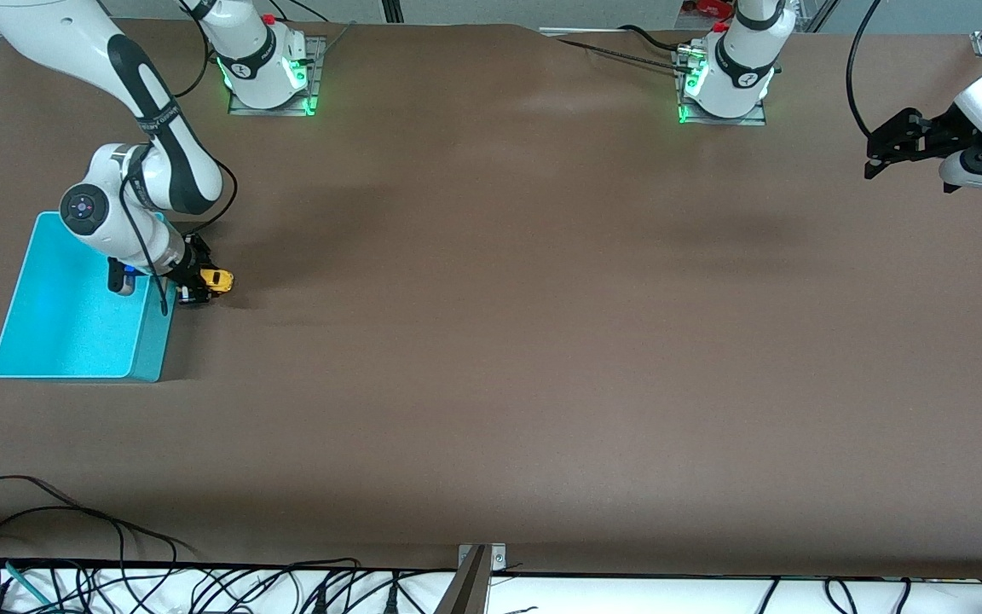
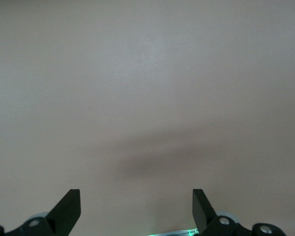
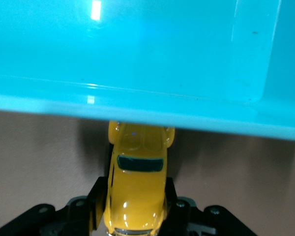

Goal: Wind up and store yellow beetle car
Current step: 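Close the right gripper on the yellow car and lift it, then lower the car into the teal box and open the right gripper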

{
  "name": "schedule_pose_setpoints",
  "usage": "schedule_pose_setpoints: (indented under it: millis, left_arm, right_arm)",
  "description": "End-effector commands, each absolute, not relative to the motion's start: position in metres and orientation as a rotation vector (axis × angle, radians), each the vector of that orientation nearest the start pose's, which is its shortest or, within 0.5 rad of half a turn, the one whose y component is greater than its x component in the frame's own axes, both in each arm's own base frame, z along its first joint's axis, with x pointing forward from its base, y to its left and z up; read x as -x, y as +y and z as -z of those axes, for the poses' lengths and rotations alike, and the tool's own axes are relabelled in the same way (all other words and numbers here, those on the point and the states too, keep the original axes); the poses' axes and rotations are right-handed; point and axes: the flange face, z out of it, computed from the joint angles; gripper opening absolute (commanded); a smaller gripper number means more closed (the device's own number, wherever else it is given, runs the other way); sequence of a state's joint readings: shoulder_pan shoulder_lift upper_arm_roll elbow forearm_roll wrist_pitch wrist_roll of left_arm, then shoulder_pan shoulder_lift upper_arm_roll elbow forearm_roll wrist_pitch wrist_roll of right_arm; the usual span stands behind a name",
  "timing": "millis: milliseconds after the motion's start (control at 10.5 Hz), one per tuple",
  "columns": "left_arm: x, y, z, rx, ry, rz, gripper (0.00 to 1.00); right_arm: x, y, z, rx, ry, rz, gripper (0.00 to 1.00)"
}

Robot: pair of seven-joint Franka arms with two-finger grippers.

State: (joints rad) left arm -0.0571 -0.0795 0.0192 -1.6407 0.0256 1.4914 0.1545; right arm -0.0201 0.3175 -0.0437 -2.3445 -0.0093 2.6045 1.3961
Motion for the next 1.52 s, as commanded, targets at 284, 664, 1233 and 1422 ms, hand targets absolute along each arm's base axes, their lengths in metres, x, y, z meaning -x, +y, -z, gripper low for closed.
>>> schedule_pose_setpoints:
  millis: [284, 664, 1233, 1422]
  left_arm:
    - [-0.525, -0.017, -0.633, 3.099, 0.28, -0.122, 1.0]
    - [-0.525, -0.017, -0.633, 3.1, 0.278, -0.119, 1.0]
    - [-0.525, -0.018, -0.633, 3.099, 0.28, -0.122, 1.0]
    - [-0.525, -0.017, -0.633, 3.1, 0.278, -0.122, 1.0]
  right_arm:
    - [-0.581, -0.013, -0.331, 2.468, 2.151, -0.181, 0.06]
    - [-0.58, -0.07, -0.348, 2.793, 1.869, -0.274, 0.06]
    - [-0.556, -0.171, -0.29, 3.139, 1.025, -0.581, 0.06]
    - [-0.546, -0.199, -0.255, 3.153, 0.73, -0.673, 0.06]
